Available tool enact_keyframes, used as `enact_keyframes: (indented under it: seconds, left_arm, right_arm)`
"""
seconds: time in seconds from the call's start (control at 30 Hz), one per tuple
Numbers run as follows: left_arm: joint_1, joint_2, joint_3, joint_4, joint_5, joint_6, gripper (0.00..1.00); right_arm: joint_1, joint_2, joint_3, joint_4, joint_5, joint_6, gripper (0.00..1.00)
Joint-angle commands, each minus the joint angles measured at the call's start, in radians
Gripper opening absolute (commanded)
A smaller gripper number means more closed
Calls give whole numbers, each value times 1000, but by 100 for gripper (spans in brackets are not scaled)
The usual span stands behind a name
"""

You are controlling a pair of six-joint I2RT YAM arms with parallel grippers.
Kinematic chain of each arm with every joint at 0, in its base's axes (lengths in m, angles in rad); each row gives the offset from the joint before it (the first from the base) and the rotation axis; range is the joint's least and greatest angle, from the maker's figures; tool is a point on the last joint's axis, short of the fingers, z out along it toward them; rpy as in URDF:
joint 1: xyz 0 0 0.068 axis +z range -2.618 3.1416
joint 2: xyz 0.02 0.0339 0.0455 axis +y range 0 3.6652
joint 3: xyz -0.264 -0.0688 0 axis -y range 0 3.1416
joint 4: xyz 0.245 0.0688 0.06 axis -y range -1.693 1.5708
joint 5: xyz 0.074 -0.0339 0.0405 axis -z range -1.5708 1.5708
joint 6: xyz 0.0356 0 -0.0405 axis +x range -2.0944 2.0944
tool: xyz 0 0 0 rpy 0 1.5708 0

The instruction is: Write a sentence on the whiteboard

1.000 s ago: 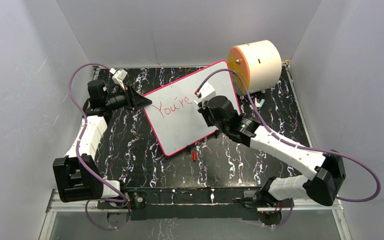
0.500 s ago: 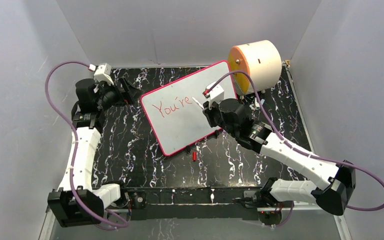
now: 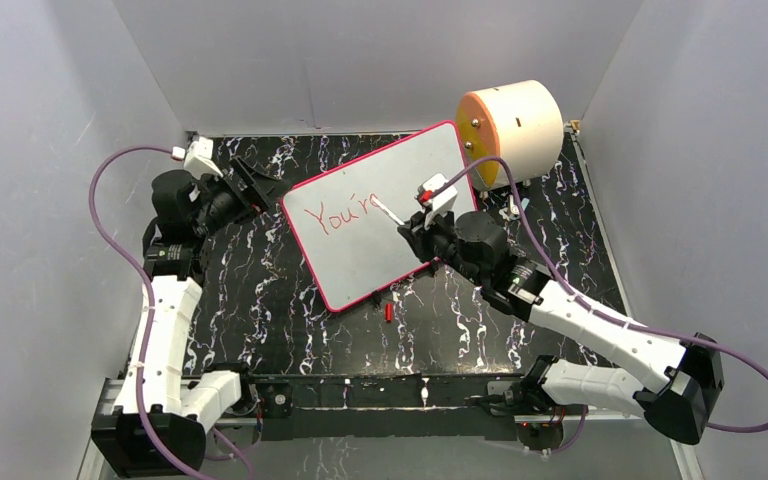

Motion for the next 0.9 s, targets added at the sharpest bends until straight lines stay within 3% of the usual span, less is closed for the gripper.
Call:
enact_keyframes:
  seconds: [0.0,0.47,0.87]
  left_arm:
    - [-65,-53,-28,67,-11,-169,76]
    - [-393,-60,-216,386,-225,-437,72]
    - [-565,73,-289,641,-354,-548,56]
  right_arm:
    - [-5,-54,-47,171,-55,9,0]
    - [-5,-104,-172,365,-135,35,0]
    - [-5,-107,-211,432,-163,37,0]
